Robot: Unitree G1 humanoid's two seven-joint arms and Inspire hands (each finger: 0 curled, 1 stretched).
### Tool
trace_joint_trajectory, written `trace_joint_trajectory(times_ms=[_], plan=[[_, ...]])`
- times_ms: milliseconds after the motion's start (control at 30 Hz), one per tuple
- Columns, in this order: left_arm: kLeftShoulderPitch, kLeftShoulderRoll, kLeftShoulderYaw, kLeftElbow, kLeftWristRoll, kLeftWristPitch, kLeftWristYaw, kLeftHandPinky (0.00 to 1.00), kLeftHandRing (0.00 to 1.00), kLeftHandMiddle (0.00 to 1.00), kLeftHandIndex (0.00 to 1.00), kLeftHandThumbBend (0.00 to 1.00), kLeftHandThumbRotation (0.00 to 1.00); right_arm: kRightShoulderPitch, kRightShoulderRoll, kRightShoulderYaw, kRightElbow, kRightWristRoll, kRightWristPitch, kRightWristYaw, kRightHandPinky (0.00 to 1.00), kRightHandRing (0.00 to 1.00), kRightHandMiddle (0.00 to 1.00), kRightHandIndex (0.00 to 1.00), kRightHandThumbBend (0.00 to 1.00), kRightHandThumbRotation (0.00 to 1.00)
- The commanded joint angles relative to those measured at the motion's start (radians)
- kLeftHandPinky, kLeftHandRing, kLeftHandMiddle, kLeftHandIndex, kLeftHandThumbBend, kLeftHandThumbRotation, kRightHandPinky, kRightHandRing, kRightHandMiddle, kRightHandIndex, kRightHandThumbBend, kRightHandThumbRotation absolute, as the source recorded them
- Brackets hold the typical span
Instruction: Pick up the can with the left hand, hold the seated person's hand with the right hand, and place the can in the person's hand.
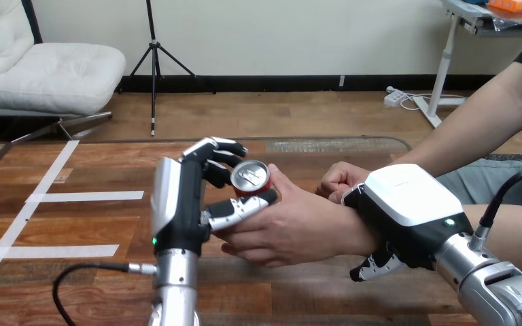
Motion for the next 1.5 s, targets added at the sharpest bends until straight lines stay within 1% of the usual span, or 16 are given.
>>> trace_joint_trajectory(times_ms=[0,233,533,733,833,967,1300,1467], plan=[[-0.002,-0.018,-0.003,-0.115,-0.020,-0.023,-0.023,0.43,0.44,0.51,0.55,0.67,0.00,-0.040,-0.001,-0.011,-0.018,0.018,-0.011,-0.004,0.21,0.26,0.36,0.46,0.89,0.00],[0.037,-0.022,-0.002,-0.173,-0.027,-0.014,-0.051,0.43,0.44,0.50,0.55,0.68,0.00,-0.039,-0.002,-0.012,-0.015,0.019,-0.017,-0.013,0.22,0.27,0.37,0.46,0.90,0.00],[0.079,-0.019,-0.006,-0.229,-0.023,-0.034,-0.078,0.43,0.44,0.49,0.55,0.68,0.00,-0.040,-0.002,-0.010,-0.016,0.018,-0.010,-0.002,0.23,0.28,0.38,0.47,0.89,0.00],[0.111,-0.021,-0.009,-0.277,-0.033,-0.040,-0.110,0.43,0.44,0.49,0.55,0.68,0.00,-0.040,0.000,-0.010,-0.015,0.022,-0.009,-0.001,0.22,0.27,0.37,0.47,0.88,0.00],[0.129,-0.022,-0.009,-0.307,-0.041,-0.039,-0.130,0.43,0.44,0.49,0.55,0.67,0.00,-0.041,0.002,-0.010,-0.016,0.025,-0.003,0.007,0.22,0.27,0.37,0.47,0.88,0.00],[0.155,-0.024,-0.010,-0.350,-0.040,-0.032,-0.147,0.43,0.44,0.49,0.55,0.67,0.00,-0.040,0.005,-0.010,-0.012,0.029,-0.006,0.000,0.21,0.26,0.36,0.47,0.88,0.00],[0.197,-0.029,-0.012,-0.418,-0.047,-0.031,-0.182,0.44,0.43,0.49,0.55,0.68,0.00,-0.040,0.001,-0.009,-0.010,0.026,-0.007,0.000,0.22,0.27,0.37,0.47,0.88,0.00],[0.206,-0.028,-0.011,-0.427,-0.048,-0.038,-0.190,0.43,0.43,0.49,0.55,0.67,0.00,-0.041,0.002,-0.007,-0.006,0.023,-0.008,-0.005,0.22,0.27,0.38,0.47,0.88,0.00]])
